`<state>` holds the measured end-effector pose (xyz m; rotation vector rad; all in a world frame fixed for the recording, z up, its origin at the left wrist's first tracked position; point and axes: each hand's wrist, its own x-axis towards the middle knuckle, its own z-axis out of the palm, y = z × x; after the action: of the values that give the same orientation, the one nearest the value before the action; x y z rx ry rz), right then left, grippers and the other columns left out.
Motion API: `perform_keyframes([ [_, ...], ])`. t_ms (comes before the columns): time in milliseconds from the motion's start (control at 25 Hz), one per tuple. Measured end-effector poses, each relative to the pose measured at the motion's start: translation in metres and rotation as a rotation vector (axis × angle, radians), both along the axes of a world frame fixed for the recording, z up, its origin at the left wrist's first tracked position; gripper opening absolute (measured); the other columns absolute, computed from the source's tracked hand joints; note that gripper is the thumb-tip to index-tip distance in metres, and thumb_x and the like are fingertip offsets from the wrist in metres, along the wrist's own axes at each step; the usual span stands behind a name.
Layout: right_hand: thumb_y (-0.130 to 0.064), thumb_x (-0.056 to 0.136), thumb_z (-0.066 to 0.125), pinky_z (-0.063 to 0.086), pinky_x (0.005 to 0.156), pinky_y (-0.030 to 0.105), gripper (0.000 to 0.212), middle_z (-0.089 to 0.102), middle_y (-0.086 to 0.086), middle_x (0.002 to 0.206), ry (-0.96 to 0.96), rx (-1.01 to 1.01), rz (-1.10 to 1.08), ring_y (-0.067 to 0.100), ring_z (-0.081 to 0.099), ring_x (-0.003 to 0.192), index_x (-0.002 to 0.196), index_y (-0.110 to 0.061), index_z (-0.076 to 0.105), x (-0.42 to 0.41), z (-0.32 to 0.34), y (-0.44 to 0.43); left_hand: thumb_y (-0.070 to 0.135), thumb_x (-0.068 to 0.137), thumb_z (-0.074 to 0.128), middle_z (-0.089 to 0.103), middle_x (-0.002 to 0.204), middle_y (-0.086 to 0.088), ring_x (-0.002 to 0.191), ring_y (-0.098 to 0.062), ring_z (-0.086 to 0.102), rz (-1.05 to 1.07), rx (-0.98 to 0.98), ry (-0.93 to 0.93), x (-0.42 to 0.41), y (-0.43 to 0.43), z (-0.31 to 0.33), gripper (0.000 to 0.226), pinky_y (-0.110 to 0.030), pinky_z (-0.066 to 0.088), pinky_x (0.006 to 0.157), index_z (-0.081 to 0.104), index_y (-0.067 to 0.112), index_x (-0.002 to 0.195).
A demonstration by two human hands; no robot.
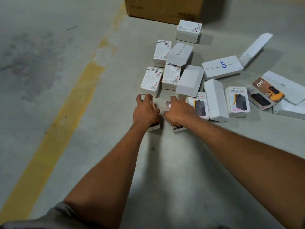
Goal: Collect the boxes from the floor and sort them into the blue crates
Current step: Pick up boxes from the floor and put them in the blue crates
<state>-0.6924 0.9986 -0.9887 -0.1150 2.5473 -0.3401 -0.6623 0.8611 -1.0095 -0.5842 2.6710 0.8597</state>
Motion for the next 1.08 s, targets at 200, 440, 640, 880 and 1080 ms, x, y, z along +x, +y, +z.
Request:
perform_keyframes([
  [200,-0.034,0.089,0.072,0.042,0.081,0.036,0.079,0.050,0.014,0.140,0.063,-0.072,-0.058,0.036,0.057,0.124,0.153,-0.019,0.029,0.002,-0.008,-0.009,0.042,0.090,0.072,0.044,0.149,-0.016,0.119,-0.036,0.061,0.148,0.039,0.006,0.010,-0.009,-0.005,0.077,-0.038,0.049,0.082,0.032,0.018,0.150],
  [440,-0.027,0.087,0.073,0.047,0.083,0.038,0.090,0.054,0.012,0.141,0.239,-0.256,-0.194,0.034,0.059,0.122,0.157,-0.016,0.019,-0.004,0.003,-0.028,0.042,0.092,0.065,0.068,0.127,-0.012,0.111,-0.034,0.066,0.231,-0.029,0.093,0.009,-0.014,0.005,0.080,-0.033,0.042,0.074,0.025,0.018,0.156],
  [640,-0.028,0.078,0.072,0.043,0.074,0.033,0.063,0.066,0.003,0.123,0.276,-0.355,-0.273,0.031,0.064,0.111,0.135,-0.020,0.045,-0.017,0.011,-0.035,0.050,0.088,0.067,0.068,0.125,-0.010,0.108,-0.034,0.067,0.380,-0.027,0.218,0.000,-0.021,0.025,0.097,-0.034,0.041,0.074,0.013,0.016,0.161],
  [880,-0.037,0.082,0.069,0.041,0.091,0.033,0.061,0.065,-0.002,0.131,0.395,-0.540,-0.399,0.025,0.059,0.121,0.140,-0.028,0.052,-0.021,0.033,-0.054,0.051,0.078,0.069,0.064,0.121,0.001,0.108,-0.024,0.065,0.760,0.198,0.388,-0.009,-0.046,0.033,0.069,-0.030,0.042,0.080,0.049,0.024,0.137],
  [1080,-0.038,0.072,0.077,0.045,0.109,0.037,0.082,0.064,-0.005,0.135,0.191,-0.852,-0.537,0.017,0.060,0.124,0.149,-0.028,0.050,-0.039,0.042,-0.080,0.058,0.069,0.061,0.063,0.120,0.003,0.106,-0.023,0.065,0.762,0.304,0.515,-0.011,-0.072,0.038,0.078,-0.047,0.058,0.089,0.037,0.039,0.141],
])
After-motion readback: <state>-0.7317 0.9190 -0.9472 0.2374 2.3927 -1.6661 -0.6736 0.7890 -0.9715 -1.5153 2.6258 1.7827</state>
